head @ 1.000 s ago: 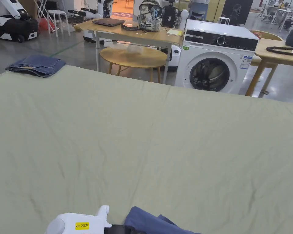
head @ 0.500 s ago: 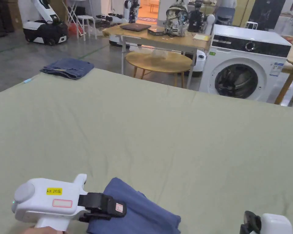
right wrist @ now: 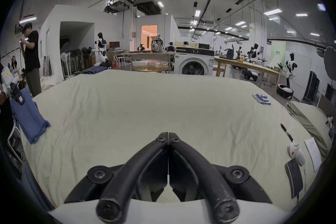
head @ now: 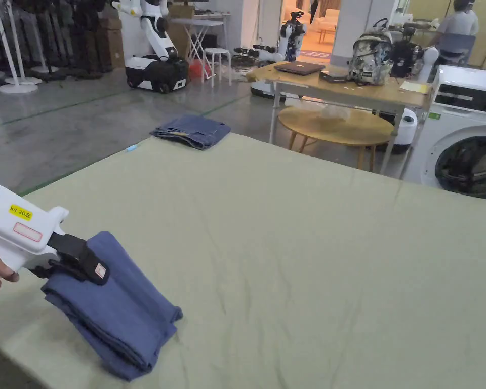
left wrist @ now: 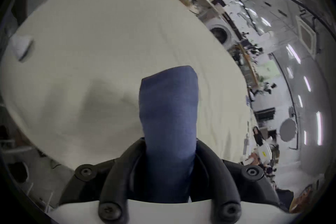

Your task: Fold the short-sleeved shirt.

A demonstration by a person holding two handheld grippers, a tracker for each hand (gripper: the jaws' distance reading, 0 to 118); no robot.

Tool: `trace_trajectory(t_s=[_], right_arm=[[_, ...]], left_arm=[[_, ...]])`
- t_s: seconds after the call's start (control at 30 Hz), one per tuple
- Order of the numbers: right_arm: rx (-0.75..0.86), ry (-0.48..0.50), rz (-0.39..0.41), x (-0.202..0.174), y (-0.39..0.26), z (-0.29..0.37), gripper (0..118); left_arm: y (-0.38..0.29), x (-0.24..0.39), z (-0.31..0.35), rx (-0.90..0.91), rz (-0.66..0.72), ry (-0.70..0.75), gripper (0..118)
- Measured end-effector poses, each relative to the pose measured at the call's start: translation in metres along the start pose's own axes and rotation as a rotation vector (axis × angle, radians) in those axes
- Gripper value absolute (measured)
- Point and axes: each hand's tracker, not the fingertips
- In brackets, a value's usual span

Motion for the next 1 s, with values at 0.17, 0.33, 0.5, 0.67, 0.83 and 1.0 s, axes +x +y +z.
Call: trace_trajectory(t_s=[0.17, 0.33, 0.5, 0.67, 0.83, 1.0], right_arm=[[-0.03, -0.013, 0.003, 0.002, -0.008, -0.004, 0], [-0.054, -0.019, 0.009, 0.004, -0.013, -0.008, 0], [-0.06, -0.021, 0.01, 0.004, -0.011, -0.008, 0], [-0.055, -0.019, 0.01, 0.007, -0.01, -0.008, 0], [-0.049, -0.018, 0.002, 0.011, -0.011, -0.009, 0], [-0.039, -0.032, -0.025, 0.021, -0.013, -0.01, 0]], left_arm=[[0.004, -0.016, -0.009, -0.027, 0.051, 0.113, 21], [-0.002, -0.014, -0.037, -0.076, 0.011, 0.266, 21], [0.026, -0.049, -0.028, -0.072, 0.021, 0.284, 31], [0.035, -0.062, 0.004, 0.016, 0.013, 0.35, 46], [0.004, -0.01, 0.021, 0.148, -0.04, 0.416, 47], [-0.03, 0.035, -0.029, 0.212, -0.159, 0.331, 47]])
